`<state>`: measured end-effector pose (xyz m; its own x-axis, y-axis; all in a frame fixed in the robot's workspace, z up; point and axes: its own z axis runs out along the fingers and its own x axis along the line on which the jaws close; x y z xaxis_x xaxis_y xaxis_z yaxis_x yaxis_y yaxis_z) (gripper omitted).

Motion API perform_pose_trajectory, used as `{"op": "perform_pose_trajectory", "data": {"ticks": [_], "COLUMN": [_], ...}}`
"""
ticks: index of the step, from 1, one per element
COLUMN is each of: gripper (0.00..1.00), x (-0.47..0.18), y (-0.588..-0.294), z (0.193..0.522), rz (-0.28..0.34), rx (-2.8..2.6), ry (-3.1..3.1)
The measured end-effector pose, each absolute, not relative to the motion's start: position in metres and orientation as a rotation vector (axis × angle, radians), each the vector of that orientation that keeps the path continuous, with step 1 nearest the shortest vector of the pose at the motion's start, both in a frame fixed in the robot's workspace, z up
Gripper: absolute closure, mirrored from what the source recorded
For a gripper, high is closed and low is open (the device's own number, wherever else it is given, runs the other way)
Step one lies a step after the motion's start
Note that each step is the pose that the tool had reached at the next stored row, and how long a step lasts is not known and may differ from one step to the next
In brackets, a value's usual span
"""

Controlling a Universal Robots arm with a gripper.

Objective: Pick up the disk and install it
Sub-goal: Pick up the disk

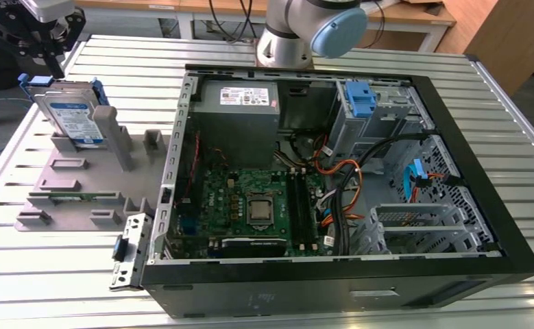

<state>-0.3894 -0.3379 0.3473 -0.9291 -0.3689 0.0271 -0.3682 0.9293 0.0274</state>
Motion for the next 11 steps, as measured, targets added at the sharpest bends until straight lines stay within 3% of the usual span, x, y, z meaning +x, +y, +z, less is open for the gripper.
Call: {"op": "perform_pose_trajectory", "data": {"ticks": [11], "gripper": [0.89], "x": [-0.3894], "y": [-0.3379], "z": [0.3467], "rz": [-0.033], "rx": [0.651], "ry": [-3.040]}}
